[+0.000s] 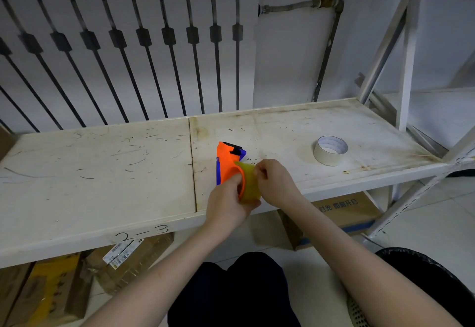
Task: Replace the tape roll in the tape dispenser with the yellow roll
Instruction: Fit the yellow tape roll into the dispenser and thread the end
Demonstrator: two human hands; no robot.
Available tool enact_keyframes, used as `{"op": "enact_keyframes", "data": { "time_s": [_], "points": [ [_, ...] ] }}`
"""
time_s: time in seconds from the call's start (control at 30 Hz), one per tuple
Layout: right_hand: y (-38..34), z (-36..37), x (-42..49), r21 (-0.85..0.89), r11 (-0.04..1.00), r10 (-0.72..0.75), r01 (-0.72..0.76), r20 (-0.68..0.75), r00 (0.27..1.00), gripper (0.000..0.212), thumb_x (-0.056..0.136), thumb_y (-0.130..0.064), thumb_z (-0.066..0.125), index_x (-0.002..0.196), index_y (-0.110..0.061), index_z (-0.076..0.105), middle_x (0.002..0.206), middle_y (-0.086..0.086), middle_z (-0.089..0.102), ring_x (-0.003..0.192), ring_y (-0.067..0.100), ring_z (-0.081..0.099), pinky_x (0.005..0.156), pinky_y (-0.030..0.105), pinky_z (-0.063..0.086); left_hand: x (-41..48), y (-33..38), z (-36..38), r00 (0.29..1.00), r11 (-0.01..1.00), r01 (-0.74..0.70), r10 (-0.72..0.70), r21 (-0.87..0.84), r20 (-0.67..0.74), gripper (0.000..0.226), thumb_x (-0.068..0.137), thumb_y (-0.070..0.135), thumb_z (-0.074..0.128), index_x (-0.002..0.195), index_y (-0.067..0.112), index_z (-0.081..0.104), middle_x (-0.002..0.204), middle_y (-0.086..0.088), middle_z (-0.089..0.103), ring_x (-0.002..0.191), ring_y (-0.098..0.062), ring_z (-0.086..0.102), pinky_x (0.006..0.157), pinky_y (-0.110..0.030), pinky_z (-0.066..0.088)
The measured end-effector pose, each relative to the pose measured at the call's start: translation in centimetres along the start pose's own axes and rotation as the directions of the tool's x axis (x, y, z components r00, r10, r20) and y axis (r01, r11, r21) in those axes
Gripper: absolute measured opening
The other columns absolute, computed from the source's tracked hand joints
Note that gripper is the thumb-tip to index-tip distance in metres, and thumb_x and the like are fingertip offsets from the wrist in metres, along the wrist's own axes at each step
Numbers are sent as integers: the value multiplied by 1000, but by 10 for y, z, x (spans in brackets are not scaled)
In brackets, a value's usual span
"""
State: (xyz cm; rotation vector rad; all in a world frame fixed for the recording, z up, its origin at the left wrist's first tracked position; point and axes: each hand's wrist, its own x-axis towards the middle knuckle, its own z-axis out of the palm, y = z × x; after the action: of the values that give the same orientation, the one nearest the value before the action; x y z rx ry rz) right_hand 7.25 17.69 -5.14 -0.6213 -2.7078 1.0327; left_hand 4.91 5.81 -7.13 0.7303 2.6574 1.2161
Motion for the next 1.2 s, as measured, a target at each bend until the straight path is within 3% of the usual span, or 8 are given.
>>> {"op": "enact_keyframes", "data": {
  "time_s": [0.1,0.23,0.33,0.4,0.7,0.9,1.07,1.2],
  "points": [
    [1,6,-8,18,995,-100,101,-67,993,15,90,-4,43,78,-9,52,80,2,47,79,20,44,61,21,33,-2,-3,-1,1000,997,-10,11,74,-12,50,72,38,77,112,19,55,101,-2,68,95,-24,63,72,-24,44],
    [9,16,-16,38,972,-220,231,-190,957,13,88,-1,47,79,-5,56,80,2,46,77,18,43,66,26,32,-2,-2,-3,1000,998,5,-6,55,25,44,73,33,76,110,18,57,91,0,65,85,-20,60,68,-21,39],
    [4,18,-23,88,934,-319,345,-222,921,18,88,-2,46,76,-15,48,80,0,46,73,17,42,63,25,33,10,-4,-12,998,998,59,-59,-26,7,19,72,24,72,75,20,53,64,6,51,65,-17,48,51,-22,29],
    [1,16,-22,135,929,-301,343,-261,917,17,90,-3,46,78,-15,50,82,0,49,76,17,45,66,26,37,18,-4,-19,998,997,65,-65,-28,12,30,71,22,71,63,23,43,57,7,43,56,-14,42,48,-24,26],
    [-2,9,-10,286,905,-242,314,-259,935,16,93,-6,48,85,-19,51,89,-3,55,80,3,49,66,13,37,27,-10,-27,988,975,66,-34,-210,149,36,68,15,76,100,7,63,91,-9,70,84,-25,67,74,-38,57],
    [-9,3,1,327,882,-316,338,-121,941,15,87,-6,60,92,-19,53,85,-14,55,79,0,53,68,7,42,23,-16,-32,991,948,79,-41,-308,128,38,71,22,76,103,7,62,97,-10,70,90,-25,68,79,-41,58],
    [-14,4,11,325,895,-269,305,-152,951,15,85,-3,61,88,-17,56,79,-14,54,72,3,51,64,8,42,17,-21,-37,988,927,90,-36,-365,151,47,69,7,78,109,18,55,93,8,61,87,-14,62,73,-22,52],
    [-17,2,16,279,909,-260,310,-202,944,10,87,-6,60,90,-15,58,81,-8,57,76,10,54,69,18,45,12,-29,-37,989,928,76,-24,-364,146,39,76,6,73,109,18,57,99,0,66,92,-19,64,82,-29,54]
  ]
}}
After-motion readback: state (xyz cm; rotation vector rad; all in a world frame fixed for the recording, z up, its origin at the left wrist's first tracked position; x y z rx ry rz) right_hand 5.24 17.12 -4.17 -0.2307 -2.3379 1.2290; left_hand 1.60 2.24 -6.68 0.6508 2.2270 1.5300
